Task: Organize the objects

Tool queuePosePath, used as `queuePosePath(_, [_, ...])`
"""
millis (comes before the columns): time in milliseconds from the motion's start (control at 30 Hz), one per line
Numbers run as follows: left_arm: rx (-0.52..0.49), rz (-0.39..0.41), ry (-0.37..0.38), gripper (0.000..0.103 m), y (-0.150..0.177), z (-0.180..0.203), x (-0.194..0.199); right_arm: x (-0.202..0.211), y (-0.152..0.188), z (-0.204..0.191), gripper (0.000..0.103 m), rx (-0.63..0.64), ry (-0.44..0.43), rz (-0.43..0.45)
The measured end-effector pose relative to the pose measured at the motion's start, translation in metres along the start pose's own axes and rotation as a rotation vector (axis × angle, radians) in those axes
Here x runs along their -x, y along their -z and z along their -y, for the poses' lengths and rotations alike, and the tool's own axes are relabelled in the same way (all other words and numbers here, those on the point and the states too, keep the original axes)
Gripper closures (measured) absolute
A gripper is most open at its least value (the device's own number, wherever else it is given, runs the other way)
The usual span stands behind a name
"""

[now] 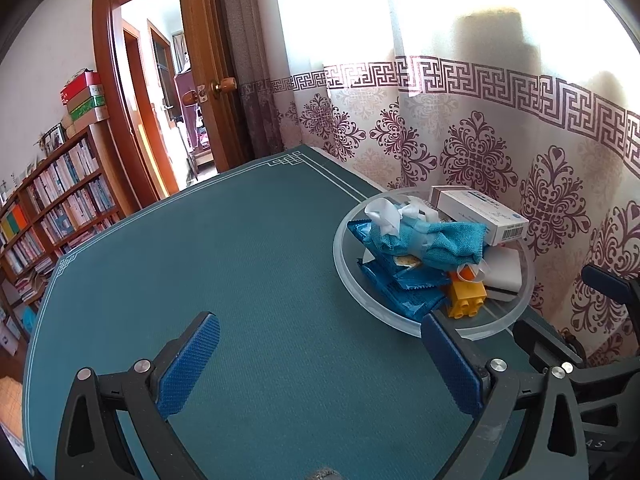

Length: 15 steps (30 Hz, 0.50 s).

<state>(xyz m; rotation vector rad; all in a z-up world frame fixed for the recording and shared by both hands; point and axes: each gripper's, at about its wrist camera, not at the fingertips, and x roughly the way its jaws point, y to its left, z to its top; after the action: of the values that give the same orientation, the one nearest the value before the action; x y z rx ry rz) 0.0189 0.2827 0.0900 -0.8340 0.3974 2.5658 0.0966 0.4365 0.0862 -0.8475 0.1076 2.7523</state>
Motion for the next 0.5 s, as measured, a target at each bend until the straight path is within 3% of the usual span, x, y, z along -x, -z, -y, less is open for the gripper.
queuePosePath(500, [-0.006, -0.005, -0.006, 0.000, -0.0003, 0.0025, -0.0009, -0.0009, 0.0004, -0.0002, 0.000, -0.002, 0.000, -0.002])
